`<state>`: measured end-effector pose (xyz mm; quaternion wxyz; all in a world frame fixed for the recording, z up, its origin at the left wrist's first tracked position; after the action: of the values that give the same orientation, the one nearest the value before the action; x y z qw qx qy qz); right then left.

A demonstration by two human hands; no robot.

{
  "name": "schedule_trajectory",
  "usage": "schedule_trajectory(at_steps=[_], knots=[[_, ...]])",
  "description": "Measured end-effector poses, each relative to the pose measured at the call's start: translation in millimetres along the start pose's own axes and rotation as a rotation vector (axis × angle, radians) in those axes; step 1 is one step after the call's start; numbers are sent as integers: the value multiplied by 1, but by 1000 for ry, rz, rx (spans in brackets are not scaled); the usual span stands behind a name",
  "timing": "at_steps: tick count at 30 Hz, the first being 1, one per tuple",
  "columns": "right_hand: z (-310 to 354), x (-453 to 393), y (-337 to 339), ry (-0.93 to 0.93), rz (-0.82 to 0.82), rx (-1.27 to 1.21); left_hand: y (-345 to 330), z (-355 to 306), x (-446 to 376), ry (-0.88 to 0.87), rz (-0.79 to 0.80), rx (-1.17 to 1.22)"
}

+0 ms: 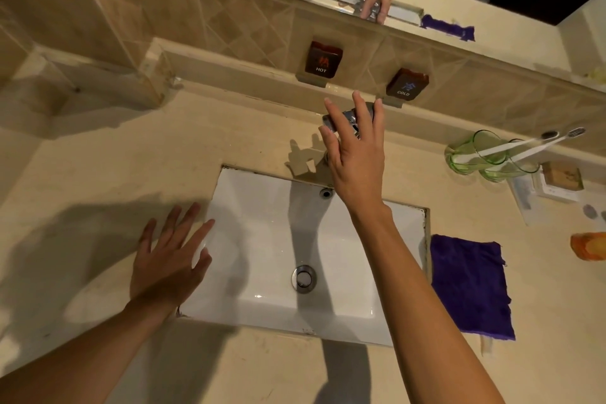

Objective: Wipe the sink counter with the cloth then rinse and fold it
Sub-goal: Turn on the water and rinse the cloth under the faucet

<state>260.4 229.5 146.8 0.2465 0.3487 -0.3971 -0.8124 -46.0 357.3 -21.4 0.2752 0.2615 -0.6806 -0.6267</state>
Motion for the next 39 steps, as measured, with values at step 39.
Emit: schedule_trajectory(at_steps=[39], knots=[[-19,5,107,-383,94,-399,27,-5,-13,115,620,253]])
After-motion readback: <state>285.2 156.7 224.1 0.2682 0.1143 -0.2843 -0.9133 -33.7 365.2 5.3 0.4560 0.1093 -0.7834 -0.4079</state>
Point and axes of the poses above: each hand's wrist, its own x-axis away from the middle knuckle, its own y-axis out of the back of the hand, z = x × y, the point moved 8 cm from there along -x, towards the middle knuckle, and after that the axes turned 9 degrees about y, right-handed, at the moved point
